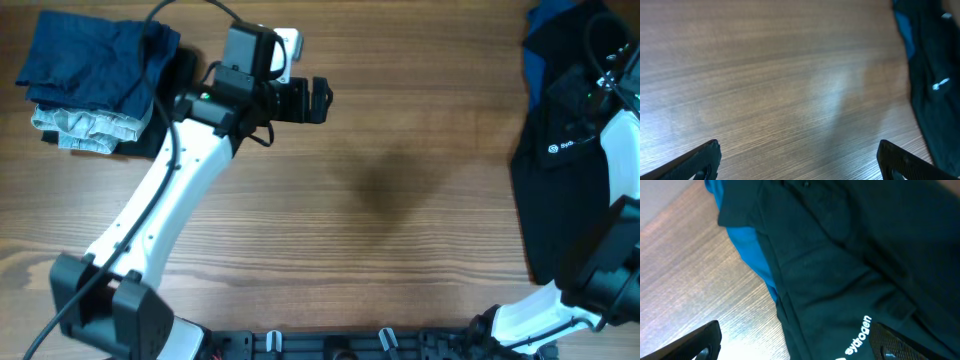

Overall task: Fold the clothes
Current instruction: 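Reach the right gripper to the black polo shirt at right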

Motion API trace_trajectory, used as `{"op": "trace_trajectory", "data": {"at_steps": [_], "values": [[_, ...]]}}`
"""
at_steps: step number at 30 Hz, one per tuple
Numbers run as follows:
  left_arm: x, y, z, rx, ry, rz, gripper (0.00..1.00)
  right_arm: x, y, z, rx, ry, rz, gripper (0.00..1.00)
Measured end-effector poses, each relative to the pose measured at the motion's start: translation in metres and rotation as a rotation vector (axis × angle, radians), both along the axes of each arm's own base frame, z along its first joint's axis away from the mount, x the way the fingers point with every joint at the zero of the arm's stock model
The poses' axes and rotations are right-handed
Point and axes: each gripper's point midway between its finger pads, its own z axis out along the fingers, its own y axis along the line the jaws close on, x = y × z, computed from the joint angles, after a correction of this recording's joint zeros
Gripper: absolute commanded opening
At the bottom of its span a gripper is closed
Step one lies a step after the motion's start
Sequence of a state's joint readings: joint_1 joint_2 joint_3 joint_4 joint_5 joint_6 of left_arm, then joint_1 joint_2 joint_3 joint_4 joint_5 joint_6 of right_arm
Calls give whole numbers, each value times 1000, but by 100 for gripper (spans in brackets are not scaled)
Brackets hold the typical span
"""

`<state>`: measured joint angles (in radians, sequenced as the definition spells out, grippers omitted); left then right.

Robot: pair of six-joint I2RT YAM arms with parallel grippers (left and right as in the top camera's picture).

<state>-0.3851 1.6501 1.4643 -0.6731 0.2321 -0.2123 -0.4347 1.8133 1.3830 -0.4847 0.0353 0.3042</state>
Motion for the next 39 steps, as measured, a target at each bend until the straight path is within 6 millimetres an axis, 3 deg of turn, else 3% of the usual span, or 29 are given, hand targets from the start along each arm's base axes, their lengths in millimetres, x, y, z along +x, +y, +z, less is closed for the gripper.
{"op": "trace_trajectory", "data": {"at_steps": [5, 9, 13, 16, 20, 24, 30, 32, 34, 39], "values": [[3, -10, -40, 39, 84, -13, 100, 6, -2, -26, 14, 29, 0, 94], [5, -11, -59, 58, 122, -12, 100, 9, -4, -47, 25, 58, 3, 89], [6, -10, -69, 69, 139, -10, 100, 6, -4, -85, 46, 134, 7, 70], [7, -9, -70, 79, 136, -2, 100, 3, -5, -103, 52, 166, 1, 53], [10, -6, -70, 94, 127, 11, 100, 4, -9, -104, 33, 168, -4, 23], [11, -6, -69, 93, 119, 13, 100, 3, -10, -104, 26, 172, -16, 4], [14, -7, -67, 88, 104, 14, 99, 0, -9, -105, 36, 182, -27, 4], [17, -8, -65, 83, 90, 15, 99, -1, -8, -101, 44, 178, -35, 4], [20, -9, -63, 78, 77, 16, 98, 3, -3, -75, 51, 123, -13, 4], [26, -11, -58, 65, 48, 18, 97, 20, 33, 34, 53, -133, 183, 4]]}}
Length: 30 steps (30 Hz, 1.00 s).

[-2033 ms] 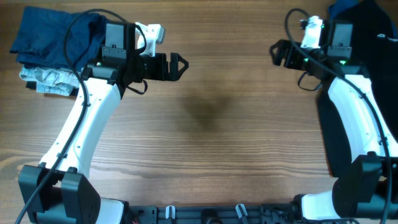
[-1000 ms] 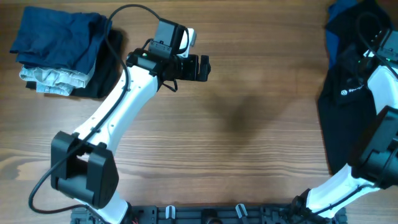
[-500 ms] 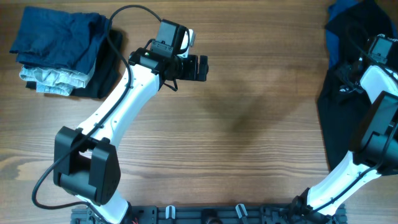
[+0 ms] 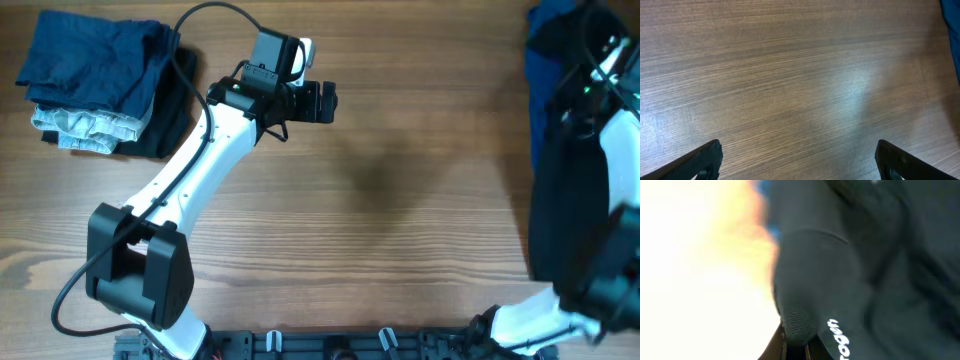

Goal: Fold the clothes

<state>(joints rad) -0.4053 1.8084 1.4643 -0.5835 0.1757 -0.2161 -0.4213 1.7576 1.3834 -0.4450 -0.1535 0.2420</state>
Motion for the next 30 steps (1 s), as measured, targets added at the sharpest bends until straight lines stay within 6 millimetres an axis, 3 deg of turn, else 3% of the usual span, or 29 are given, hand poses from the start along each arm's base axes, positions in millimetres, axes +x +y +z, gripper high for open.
{"op": "trace_trajectory", "data": {"at_steps": [1, 4, 6, 12, 14, 15, 23, 30], "values": [[1, 1, 1, -1, -2, 2, 97, 1, 15, 25, 4, -59, 57, 4], [4, 9, 9, -8, -19, 21, 98, 3, 57, 68, 6, -159, 188, 4], [7, 20, 25, -20, -50, 44, 98, 6, 86, 77, 8, -180, 265, 4], [0, 70, 100, -64, -188, 143, 98, 17, 209, 80, 27, -199, 548, 4], [-5, 83, 112, -64, -202, 168, 98, 16, 243, 82, 27, -214, 618, 4], [-9, 92, 116, -62, -200, 185, 98, 14, 270, 84, 30, -227, 675, 6], [-18, 117, 104, -24, -131, 244, 100, -7, 363, 74, 58, -218, 870, 4], [-26, 140, 93, 2, -65, 295, 100, -24, 399, 75, 97, -214, 952, 4]]}}
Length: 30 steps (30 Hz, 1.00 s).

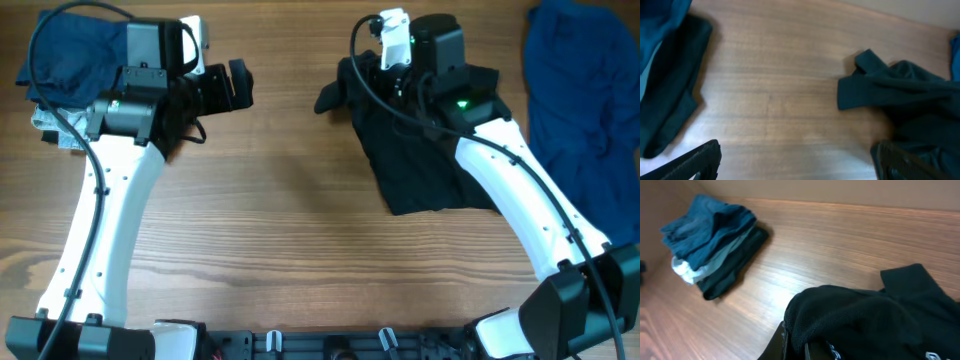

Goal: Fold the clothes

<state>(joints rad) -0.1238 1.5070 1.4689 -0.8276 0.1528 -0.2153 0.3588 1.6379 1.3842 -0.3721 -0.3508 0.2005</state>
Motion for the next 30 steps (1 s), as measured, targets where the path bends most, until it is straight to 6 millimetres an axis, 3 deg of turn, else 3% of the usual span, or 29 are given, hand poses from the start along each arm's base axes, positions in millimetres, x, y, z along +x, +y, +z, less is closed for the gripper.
{"op": "trace_trajectory", "data": {"at_steps": [4, 9, 12, 16, 22, 27, 30], "values": [[-17, -6, -11, -2, 71, -60, 100, -4, 6, 0, 9, 7, 19, 4], [-23, -34, -10, -4, 43, -266, 100, -9, 8, -2, 17, 27, 39, 4], [-13, -59, -24, 16, 16, -389, 100, -12, 10, -4, 22, 44, 53, 4], [6, -82, -65, 49, 36, -494, 100, -18, 13, -6, 27, 62, 80, 4], [30, -97, -118, 60, 57, -556, 100, -28, 12, 9, 32, 38, 104, 4], [45, -115, -122, 3, -24, -628, 100, -39, 8, 42, 58, -31, 109, 4], [52, -127, -116, -15, -83, -659, 100, -45, 7, 49, 64, -39, 115, 4]]}}
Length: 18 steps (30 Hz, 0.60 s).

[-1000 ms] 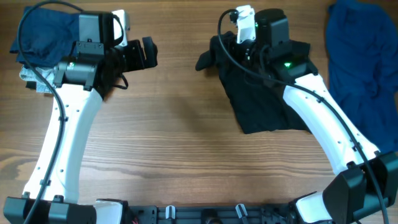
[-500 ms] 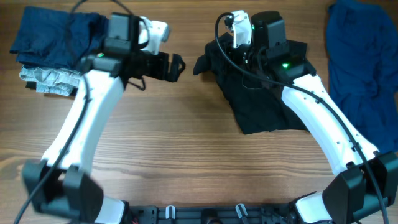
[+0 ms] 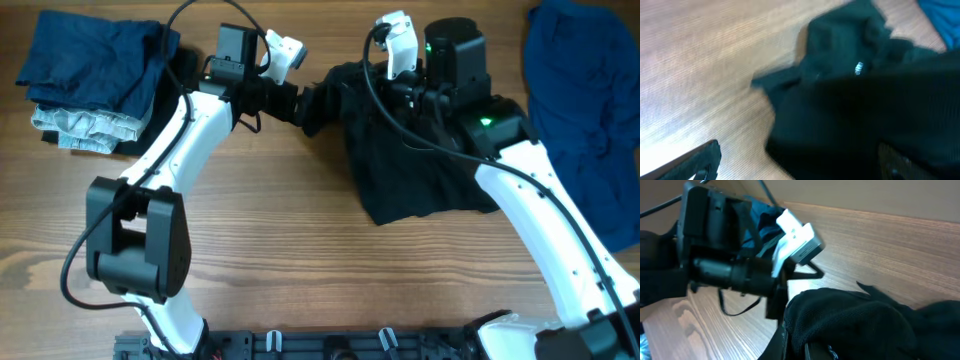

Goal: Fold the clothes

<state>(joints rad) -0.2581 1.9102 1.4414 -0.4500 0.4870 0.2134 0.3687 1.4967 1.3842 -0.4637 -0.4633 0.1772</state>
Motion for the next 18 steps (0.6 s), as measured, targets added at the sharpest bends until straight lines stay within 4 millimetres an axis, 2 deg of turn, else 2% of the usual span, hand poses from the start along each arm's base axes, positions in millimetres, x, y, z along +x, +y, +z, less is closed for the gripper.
{"op": "trace_trajectory", "data": {"at_steps": [6, 10, 16, 18], "values": [[-4, -29, 7, -28, -49, -73, 100, -2, -1, -2, -4, 11, 1, 4], [-12, -40, 6, -28, -37, -100, 99, -2, -1, -2, -5, 12, -1, 4], [-19, -31, -2, -17, 22, -90, 100, 3, -6, -3, -30, -2, -31, 4], [-23, -16, -8, -4, 71, -63, 100, 4, -8, -4, -39, -9, -41, 4]]}}
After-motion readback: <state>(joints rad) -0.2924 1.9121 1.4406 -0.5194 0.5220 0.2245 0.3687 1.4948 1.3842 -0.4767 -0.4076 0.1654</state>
